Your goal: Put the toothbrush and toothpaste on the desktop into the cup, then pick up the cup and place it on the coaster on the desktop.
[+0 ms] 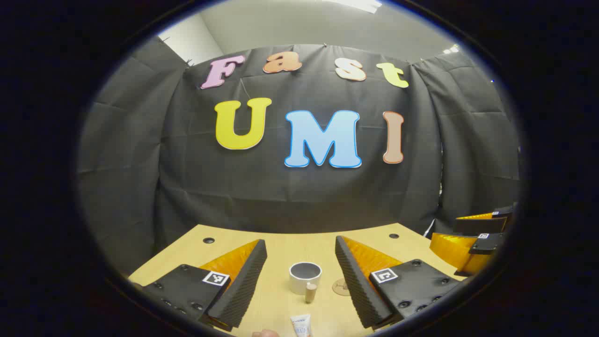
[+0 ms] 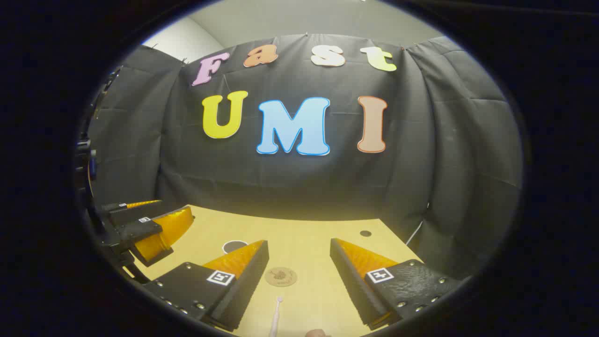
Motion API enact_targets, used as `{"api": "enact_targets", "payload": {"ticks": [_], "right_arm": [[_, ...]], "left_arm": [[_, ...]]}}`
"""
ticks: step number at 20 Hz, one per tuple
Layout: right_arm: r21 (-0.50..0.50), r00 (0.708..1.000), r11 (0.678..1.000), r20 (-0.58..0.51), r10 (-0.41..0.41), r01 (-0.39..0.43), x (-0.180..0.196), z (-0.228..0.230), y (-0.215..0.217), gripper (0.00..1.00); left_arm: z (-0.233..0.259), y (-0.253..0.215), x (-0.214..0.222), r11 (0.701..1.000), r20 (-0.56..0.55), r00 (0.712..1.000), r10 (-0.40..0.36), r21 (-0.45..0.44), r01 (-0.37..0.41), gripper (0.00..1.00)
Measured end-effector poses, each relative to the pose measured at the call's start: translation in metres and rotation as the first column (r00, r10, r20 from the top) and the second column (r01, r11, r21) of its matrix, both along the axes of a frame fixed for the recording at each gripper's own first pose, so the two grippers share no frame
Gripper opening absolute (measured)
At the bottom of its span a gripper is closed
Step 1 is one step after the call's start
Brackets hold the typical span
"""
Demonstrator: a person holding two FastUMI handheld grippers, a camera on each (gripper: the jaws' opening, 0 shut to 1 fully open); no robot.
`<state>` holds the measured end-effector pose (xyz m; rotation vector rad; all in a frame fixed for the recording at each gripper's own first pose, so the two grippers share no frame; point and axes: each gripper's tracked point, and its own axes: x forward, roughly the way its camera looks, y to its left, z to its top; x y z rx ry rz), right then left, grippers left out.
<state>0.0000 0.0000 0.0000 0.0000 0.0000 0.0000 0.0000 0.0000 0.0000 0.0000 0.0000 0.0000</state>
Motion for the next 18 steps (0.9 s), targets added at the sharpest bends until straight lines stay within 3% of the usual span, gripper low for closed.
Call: {"api": "enact_targets", "payload": {"ticks": [18], "right_arm": [[0.011,1.000,1.000,-0.020,0.006,-0.006,0.008,-0.004,-0.003,0.87]], "left_arm": [[-0.014,-0.007,0.011,1.000,-0.047,0.999,-0.009,-0.015,0.008,0.94]]}}
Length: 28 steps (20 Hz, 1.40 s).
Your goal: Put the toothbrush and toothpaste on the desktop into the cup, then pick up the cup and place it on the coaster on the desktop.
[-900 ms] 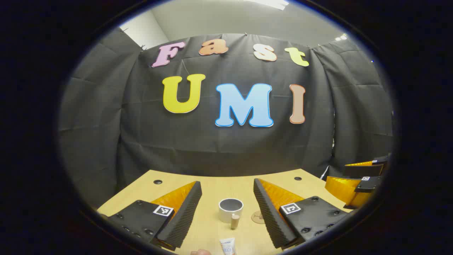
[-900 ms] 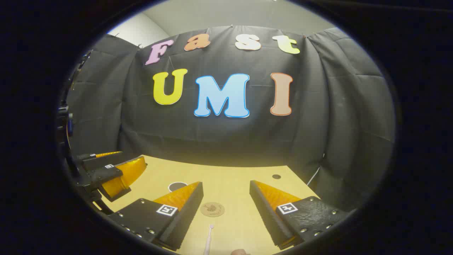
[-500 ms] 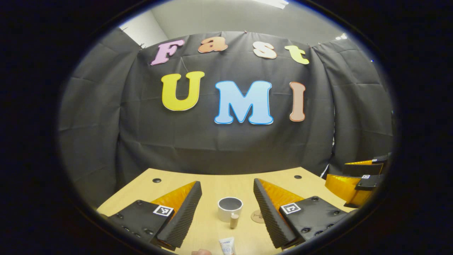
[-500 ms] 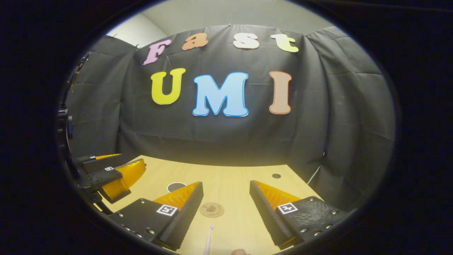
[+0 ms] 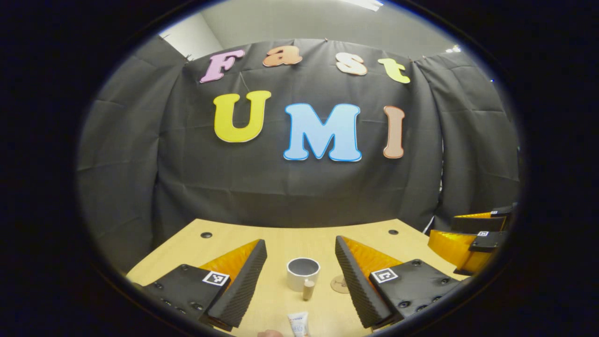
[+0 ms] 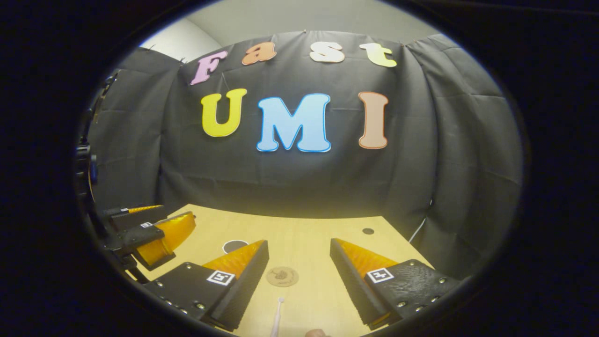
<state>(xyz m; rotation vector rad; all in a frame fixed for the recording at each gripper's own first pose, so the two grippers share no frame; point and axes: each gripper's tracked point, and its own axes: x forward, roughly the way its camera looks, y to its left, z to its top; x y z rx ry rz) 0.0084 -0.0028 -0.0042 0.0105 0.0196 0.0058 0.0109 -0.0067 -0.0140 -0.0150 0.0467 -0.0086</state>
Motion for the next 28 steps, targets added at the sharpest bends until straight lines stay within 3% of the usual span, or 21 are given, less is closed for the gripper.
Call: {"api": "enact_targets", "payload": {"ticks": [7,14,22,25,28], "right_arm": [[0.013,0.989,0.999,-0.146,-0.029,0.031,0.013,-0.034,-0.004,0.87],[-0.008,0.923,1.000,-0.385,0.024,-0.029,0.024,-0.097,0.016,0.88],[0.013,0.829,0.997,-0.555,0.067,-0.072,0.026,-0.145,0.037,0.88],[0.033,0.793,0.996,-0.603,0.086,-0.083,0.027,-0.155,0.045,0.88],[0.063,0.734,0.995,-0.672,0.102,-0.081,0.028,-0.181,0.051,0.88]], "left_arm": [[-0.053,-0.003,0.007,0.998,-0.165,0.986,-0.006,-0.055,-0.003,0.95],[-0.117,0.001,0.022,0.998,-0.389,0.921,-0.014,-0.065,-0.012,0.94],[-0.170,0.000,0.016,0.998,-0.561,0.826,-0.051,-0.064,0.019,0.94],[-0.196,0.003,0.009,0.998,-0.630,0.774,-0.060,-0.066,0.024,0.95],[-0.221,0.008,-0.002,0.993,-0.715,0.696,-0.072,-0.120,-0.020,0.96]]}}
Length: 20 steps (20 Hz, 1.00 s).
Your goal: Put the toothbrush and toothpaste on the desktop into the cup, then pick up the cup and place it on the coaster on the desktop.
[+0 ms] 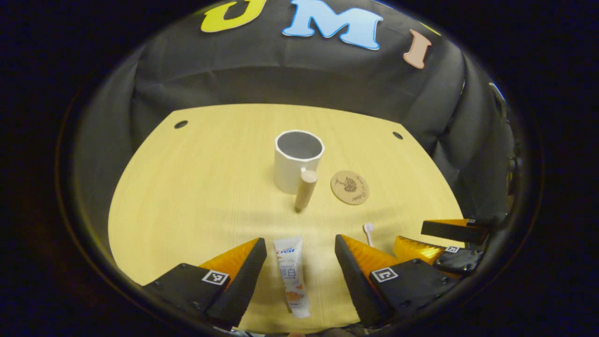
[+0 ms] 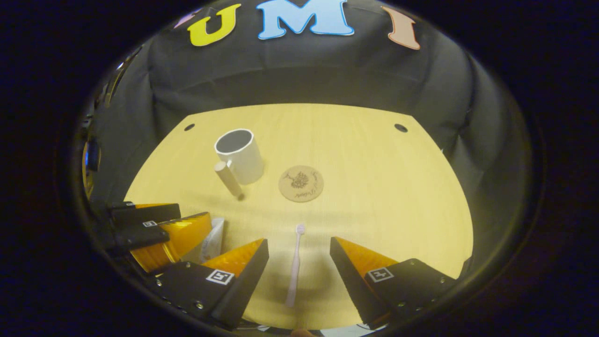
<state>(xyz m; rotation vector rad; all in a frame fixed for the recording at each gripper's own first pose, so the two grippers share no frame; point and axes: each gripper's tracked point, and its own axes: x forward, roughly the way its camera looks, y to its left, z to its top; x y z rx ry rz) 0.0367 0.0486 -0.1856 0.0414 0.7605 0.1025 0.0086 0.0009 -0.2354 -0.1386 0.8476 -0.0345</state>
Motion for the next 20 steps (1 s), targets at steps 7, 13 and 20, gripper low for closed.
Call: {"api": "enact_targets", "payload": {"ticks": [7,13,20], "right_arm": [[-0.014,0.985,1.000,-0.172,0.015,-0.018,-0.010,-0.041,0.008,0.88],[-0.005,0.949,1.000,-0.316,0.019,-0.021,-0.016,-0.072,0.017,0.88],[0.016,0.895,1.000,-0.445,0.026,-0.021,-0.025,-0.093,0.028,0.86]], "left_arm": [[-0.046,0.007,-0.019,1.000,-0.218,0.976,0.003,0.007,-0.002,0.96],[-0.071,-0.001,-0.039,0.999,-0.371,0.928,0.015,-0.031,-0.028,0.96],[-0.089,0.000,-0.045,0.999,-0.443,0.897,0.001,-0.036,-0.019,0.93]]}}
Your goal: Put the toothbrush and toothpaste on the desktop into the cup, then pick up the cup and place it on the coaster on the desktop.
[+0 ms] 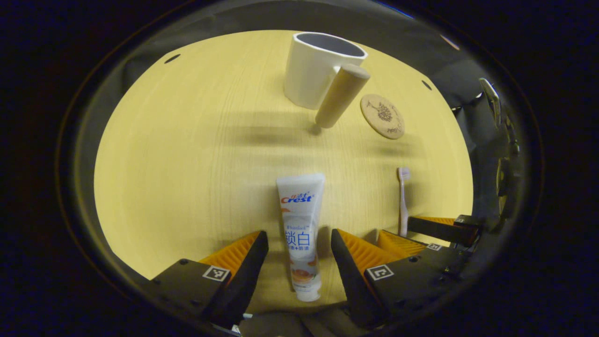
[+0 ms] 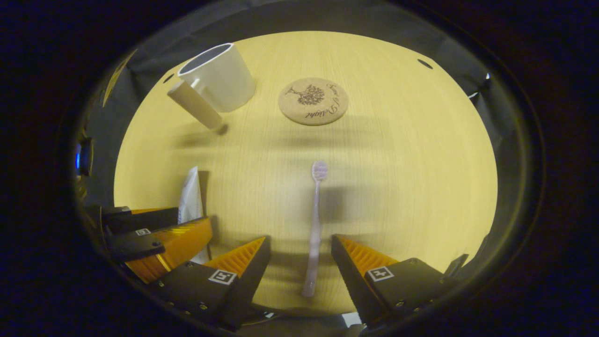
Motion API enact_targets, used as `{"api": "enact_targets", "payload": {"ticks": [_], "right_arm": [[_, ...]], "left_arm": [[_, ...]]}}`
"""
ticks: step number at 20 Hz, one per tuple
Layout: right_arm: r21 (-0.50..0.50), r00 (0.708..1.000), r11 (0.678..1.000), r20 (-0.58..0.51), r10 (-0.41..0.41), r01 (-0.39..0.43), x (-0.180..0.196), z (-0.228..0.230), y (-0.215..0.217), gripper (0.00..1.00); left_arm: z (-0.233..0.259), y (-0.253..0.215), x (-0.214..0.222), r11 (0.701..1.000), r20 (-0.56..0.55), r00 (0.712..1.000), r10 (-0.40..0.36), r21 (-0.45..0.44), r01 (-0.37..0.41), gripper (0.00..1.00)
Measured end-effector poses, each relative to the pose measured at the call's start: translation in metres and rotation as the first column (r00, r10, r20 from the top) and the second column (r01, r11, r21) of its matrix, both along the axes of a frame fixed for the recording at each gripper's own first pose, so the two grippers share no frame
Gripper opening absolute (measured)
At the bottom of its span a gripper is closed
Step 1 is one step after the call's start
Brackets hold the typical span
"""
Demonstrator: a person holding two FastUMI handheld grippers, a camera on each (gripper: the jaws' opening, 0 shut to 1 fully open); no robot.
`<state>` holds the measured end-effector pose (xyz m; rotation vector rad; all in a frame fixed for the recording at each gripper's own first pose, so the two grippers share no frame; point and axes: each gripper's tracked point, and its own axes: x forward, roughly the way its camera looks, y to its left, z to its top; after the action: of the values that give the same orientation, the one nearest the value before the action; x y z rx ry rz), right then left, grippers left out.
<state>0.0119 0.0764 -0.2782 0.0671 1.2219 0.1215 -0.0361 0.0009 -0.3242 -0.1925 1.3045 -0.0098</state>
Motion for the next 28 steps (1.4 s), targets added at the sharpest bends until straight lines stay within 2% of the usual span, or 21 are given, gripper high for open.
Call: {"api": "enact_targets", "payload": {"ticks": [3,5,6,7,8,9,11,12,14,15,16,19,20,25,28], "right_arm": [[-0.028,1.000,1.000,-0.020,-0.003,0.002,0.001,-0.002,-0.005,0.82],[-0.050,1.000,0.999,-0.025,-0.013,0.011,0.001,-0.002,-0.010,0.67],[-0.057,0.999,0.998,-0.028,-0.027,0.025,0.001,-0.003,-0.012,0.58],[-0.058,0.999,0.998,-0.032,-0.021,0.019,0.001,-0.003,-0.012,0.47],[-0.059,0.999,0.998,-0.034,-0.010,0.008,0.001,-0.003,-0.012,0.47],[-0.066,0.999,0.997,-0.026,-0.033,0.031,0.002,-0.001,-0.017,0.44],[-0.042,0.998,0.998,-0.038,-0.040,0.039,0.003,-0.003,-0.015,0.17],[-0.037,0.998,0.999,-0.038,-0.040,0.039,0.003,-0.003,-0.016,0.16],[-0.008,0.999,0.999,-0.027,-0.044,0.044,0.010,-0.008,-0.017,0.16],[-0.001,0.999,0.999,-0.036,-0.035,0.035,-0.001,-0.001,-0.015,0.11],[0.003,0.999,1.000,-0.023,-0.029,0.029,0.001,-0.001,-0.016,0.11],[0.041,0.999,0.998,-0.009,-0.049,0.049,0.002,-0.002,-0.016,0.08],[0.050,0.999,0.997,-0.004,-0.049,0.050,0.002,-0.002,-0.016,0.08],[0.088,0.996,0.996,0.078,-0.042,0.035,0.001,0.000,-0.013,0.08],[0.191,0.990,0.981,0.134,-0.052,0.026,0.002,0.012,0.000,0.07]], "left_arm": [[-0.001,0.001,0.001,1.000,-0.008,1.000,-0.008,0.007,0.008,0.86],[-0.003,0.002,0.000,1.000,-0.010,1.000,-0.012,0.013,0.012,0.67],[-0.004,0.002,0.000,1.000,-0.014,1.000,-0.008,0.011,0.008,0.67],[-0.005,0.003,0.001,1.000,-0.011,1.000,-0.006,0.009,0.006,0.56],[-0.005,0.003,0.001,1.000,-0.012,1.000,-0.009,0.007,0.009,0.54],[-0.006,0.005,0.000,1.000,-0.011,1.000,-0.009,0.013,0.009,0.52],[-0.005,0.005,0.001,1.000,-0.007,1.000,-0.013,0.013,0.013,0.46],[-0.004,0.005,0.001,1.000,-0.003,1.000,-0.008,0.009,0.008,0.46],[-0.005,0.005,0.000,1.000,-0.002,1.000,-0.025,0.016,0.025,0.39],[-0.006,0.004,0.002,1.000,0.004,1.000,-0.025,0.017,0.025,0.39],[-0.006,0.004,0.001,1.000,0.008,1.000,-0.027,0.013,0.027,0.34],[-0.004,0.002,0.002,0.999,0.043,0.998,-0.044,0.000,0.044,0.34],[-0.003,0.003,0.001,0.999,0.057,0.997,-0.046,-0.005,0.047,0.24],[0.002,0.005,0.007,0.999,0.115,0.993,-0.003,-0.036,0.007,0.25],[0.018,0.011,0.020,1.000,0.214,0.977,0.019,-0.017,-0.015,0.26]]}}
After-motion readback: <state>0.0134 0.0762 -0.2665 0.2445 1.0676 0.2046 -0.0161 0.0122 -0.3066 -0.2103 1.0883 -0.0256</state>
